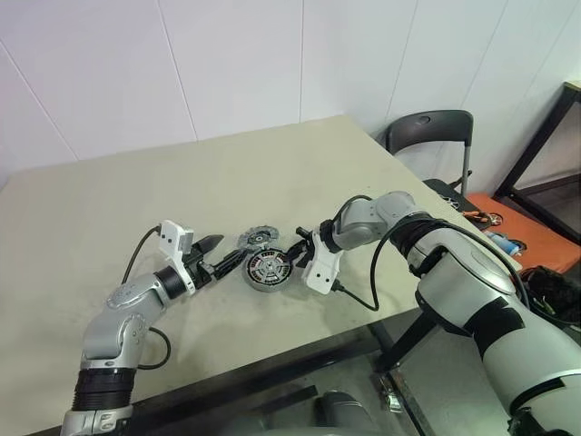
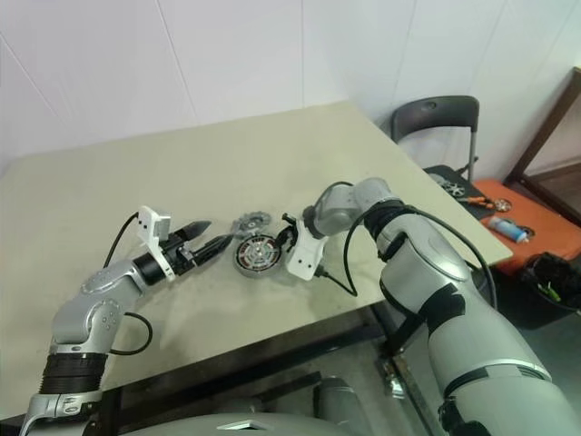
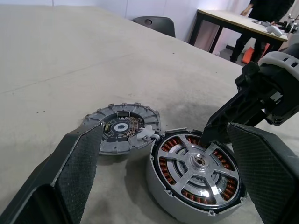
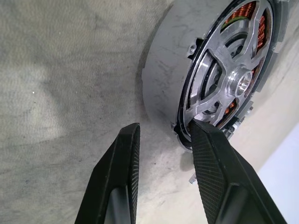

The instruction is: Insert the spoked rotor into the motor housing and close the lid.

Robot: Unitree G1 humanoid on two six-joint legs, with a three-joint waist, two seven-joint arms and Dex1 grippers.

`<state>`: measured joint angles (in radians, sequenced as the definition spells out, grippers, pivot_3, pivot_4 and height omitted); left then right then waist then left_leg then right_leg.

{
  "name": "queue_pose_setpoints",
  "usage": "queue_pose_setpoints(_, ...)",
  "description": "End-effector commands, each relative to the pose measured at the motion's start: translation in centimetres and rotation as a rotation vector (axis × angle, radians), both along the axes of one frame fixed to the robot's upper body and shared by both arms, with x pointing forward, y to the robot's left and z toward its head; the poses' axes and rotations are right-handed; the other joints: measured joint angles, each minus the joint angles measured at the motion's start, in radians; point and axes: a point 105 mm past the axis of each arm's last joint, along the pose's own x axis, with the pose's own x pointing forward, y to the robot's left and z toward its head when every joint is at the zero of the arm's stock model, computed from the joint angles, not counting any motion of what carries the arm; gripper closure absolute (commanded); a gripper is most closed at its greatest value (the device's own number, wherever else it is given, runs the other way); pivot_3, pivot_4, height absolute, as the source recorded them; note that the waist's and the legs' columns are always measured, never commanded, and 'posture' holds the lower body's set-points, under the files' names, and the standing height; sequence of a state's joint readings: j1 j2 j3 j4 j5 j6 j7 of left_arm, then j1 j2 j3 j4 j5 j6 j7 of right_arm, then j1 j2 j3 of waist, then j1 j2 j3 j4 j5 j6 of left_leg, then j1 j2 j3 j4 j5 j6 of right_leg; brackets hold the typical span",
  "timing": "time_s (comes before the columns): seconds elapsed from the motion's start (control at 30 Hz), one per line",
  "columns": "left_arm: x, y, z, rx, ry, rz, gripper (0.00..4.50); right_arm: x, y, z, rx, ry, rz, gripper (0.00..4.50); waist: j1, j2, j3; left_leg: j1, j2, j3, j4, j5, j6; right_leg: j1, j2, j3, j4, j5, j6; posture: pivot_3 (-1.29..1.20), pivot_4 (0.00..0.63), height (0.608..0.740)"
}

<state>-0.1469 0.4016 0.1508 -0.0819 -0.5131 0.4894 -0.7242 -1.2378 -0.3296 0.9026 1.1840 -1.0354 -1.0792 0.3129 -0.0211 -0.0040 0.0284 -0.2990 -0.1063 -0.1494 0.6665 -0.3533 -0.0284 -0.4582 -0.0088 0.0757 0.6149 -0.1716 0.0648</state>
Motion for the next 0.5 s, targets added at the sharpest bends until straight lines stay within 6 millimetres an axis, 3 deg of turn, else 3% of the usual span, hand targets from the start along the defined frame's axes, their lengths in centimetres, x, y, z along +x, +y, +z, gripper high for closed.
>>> queue_pose_setpoints(0.03, -0.1, 0.0, 0.7, -0.003, -0.039, 0.004, 0.00, 0.4, 0.6, 0.7, -0.007, -0.041, 0.021, 2.96, -0.001, 0.000, 0.000, 0.001, 0.000, 0.000, 0.000, 0.000, 0.000, 0.000, 0.000, 0.000, 0.000, 0.000, 0.000, 0.00, 0.000, 0.740)
queue_pose_setpoints(0.2, -0.1, 0.2, 0.2, -0.003, -0.033, 0.010, 0.00, 0.4, 1.1, 1.1, 0.000, -0.048, 0.041, 4.28, -0.001, 0.000, 0.000, 0.004, 0.000, 0.002, 0.000, -0.001, 0.001, 0.003, 0.001, 0.001, 0.001, 0.000, 0.000, 0.00, 0.000, 0.740)
queue_pose_setpoints(0.5, 0.1, 0.4, -0.4, -0.014, -0.029, 0.012, 0.00, 0.3, 2.2, 2.6, -0.012, -0.069, 0.085, 4.37, -0.023, 0.001, 0.000, 0.014, 0.001, 0.002, -0.002, -0.003, 0.005, 0.013, 0.001, 0.001, 0.000, 0.000, 0.000, 0.00, 0.000, 0.740)
